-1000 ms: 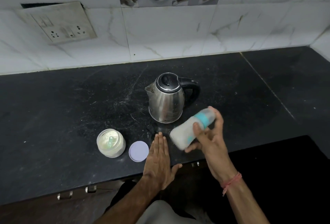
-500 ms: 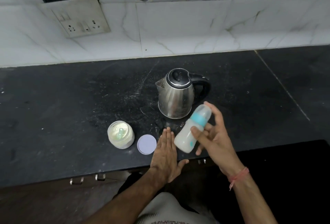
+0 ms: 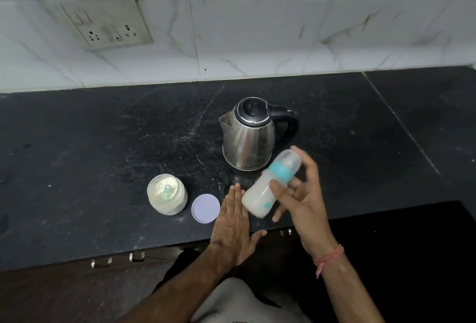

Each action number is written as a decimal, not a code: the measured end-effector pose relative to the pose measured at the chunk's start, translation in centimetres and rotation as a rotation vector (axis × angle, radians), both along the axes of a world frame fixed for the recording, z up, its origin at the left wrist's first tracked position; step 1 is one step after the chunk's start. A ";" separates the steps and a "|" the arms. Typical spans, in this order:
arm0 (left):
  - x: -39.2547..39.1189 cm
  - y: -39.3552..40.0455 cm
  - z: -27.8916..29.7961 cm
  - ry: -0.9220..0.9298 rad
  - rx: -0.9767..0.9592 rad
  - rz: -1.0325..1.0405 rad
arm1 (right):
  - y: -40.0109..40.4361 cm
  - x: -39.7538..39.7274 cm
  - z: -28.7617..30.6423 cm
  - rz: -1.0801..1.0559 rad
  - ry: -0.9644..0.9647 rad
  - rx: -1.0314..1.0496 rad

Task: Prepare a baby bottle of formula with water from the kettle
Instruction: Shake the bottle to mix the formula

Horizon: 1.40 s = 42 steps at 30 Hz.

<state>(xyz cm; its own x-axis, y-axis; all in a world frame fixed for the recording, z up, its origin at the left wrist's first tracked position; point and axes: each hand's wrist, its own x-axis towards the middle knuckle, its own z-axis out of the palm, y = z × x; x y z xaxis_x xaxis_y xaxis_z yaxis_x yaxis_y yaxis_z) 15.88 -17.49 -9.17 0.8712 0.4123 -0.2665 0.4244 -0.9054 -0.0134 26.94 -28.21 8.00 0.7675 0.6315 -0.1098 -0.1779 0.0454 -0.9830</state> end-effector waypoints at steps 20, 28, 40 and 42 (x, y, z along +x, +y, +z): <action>0.1 -0.3 0.5 0.045 0.018 0.026 | -0.3 1.0 0.0 0.170 0.041 -0.028; 0.2 -0.5 1.3 0.075 -0.002 0.047 | -1.1 0.5 -0.1 0.100 0.065 -0.046; 0.4 -0.5 1.2 0.086 -0.020 0.053 | -1.2 1.2 1.5 0.060 0.008 -0.018; 0.3 -0.4 1.2 0.100 -0.009 0.043 | -1.5 0.9 1.4 0.105 -0.020 -0.020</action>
<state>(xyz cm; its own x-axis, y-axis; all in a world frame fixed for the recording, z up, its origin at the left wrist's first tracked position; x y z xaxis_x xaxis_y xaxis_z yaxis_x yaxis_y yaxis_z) 16.19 -17.92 -7.97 0.8218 0.4456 -0.3551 0.4595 -0.8868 -0.0495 27.84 -29.67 9.45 0.6995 0.7063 -0.1084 -0.1606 0.0076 -0.9870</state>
